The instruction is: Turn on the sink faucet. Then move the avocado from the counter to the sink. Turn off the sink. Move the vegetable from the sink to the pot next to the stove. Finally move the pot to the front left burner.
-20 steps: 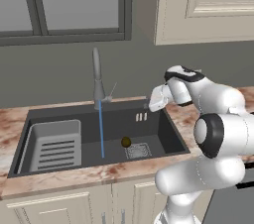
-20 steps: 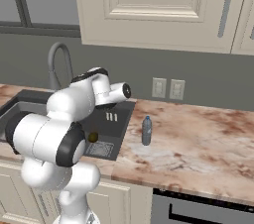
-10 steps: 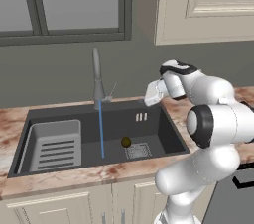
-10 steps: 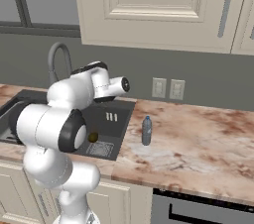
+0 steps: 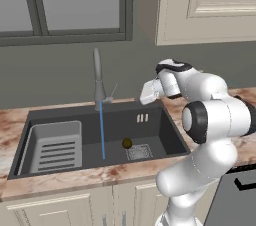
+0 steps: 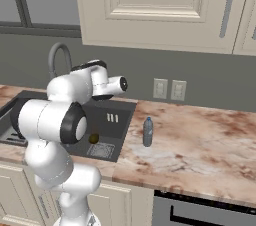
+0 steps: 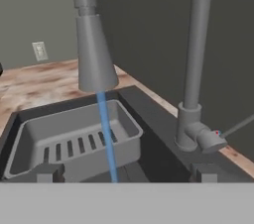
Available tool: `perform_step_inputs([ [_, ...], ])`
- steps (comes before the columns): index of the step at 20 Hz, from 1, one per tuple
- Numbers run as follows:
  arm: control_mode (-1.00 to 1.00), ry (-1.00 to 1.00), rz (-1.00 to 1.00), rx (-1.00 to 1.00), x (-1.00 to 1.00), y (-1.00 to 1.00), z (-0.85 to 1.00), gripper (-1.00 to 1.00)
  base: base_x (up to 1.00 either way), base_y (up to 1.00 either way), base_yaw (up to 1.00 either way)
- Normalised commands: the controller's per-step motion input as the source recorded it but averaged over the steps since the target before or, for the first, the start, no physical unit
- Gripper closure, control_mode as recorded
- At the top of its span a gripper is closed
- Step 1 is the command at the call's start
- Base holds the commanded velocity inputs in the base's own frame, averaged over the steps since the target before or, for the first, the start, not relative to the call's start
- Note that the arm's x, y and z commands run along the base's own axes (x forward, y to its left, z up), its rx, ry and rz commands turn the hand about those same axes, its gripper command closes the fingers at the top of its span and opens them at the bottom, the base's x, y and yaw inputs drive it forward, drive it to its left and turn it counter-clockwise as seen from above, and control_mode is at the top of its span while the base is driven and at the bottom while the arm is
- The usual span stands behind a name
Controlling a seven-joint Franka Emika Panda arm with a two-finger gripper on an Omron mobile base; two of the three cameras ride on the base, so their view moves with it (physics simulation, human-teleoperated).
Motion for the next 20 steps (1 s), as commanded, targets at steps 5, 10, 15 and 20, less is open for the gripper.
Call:
perform_step_inputs([
  [5, -1.0, -0.05, 0.0, 0.01, 0.24, 0.11, 0.0, -1.0, 0.0, 0.0, 0.0],
  [10, -1.0, -0.05, 0.0, 0.0, 0.24, 0.13, 0.0, -1.0, 0.0, 0.0, 0.0],
  [15, -1.0, -0.05, 0.0, 0.0, 0.18, 0.14, 0.0, -1.0, 0.0, 0.0, 0.0],
  [20, -1.0, -0.04, 0.01, 0.0, 0.23, 0.11, -0.03, -1.0, 0.0, 0.0, 0.0],
])
